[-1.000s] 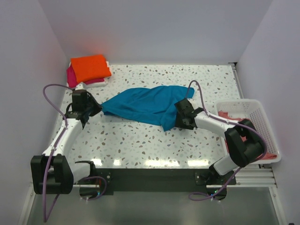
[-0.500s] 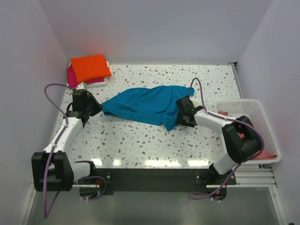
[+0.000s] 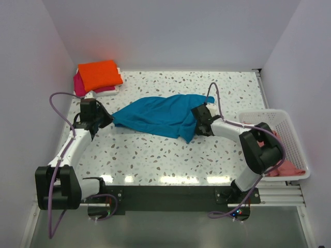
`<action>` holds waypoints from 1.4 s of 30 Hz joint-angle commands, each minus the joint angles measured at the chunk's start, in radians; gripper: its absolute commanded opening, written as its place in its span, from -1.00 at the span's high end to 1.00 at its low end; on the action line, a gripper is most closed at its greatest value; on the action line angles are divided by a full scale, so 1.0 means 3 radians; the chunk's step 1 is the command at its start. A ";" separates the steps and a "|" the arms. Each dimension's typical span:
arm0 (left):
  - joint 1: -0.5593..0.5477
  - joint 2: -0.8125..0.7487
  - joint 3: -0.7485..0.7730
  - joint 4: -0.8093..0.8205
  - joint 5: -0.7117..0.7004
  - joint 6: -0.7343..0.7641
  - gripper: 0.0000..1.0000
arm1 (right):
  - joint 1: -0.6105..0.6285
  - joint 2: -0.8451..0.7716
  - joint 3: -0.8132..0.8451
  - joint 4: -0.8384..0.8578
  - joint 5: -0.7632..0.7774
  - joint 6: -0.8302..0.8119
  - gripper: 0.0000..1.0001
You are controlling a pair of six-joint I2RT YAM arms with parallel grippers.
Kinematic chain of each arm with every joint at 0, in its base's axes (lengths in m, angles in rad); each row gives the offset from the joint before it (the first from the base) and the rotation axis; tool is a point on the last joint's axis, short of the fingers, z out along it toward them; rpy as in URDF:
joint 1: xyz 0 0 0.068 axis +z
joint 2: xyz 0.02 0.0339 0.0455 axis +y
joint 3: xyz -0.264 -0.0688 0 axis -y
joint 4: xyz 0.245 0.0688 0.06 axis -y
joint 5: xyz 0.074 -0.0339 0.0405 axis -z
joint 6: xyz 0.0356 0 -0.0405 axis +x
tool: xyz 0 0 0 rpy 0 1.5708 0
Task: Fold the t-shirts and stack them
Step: Flatten the tshirt out
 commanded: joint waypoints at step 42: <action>0.0037 -0.1385 0.1961 -0.0774 -0.0291 0.0001 1.00 | -0.0074 -0.2054 0.3624 -0.1813 -0.0157 -0.0867 1.00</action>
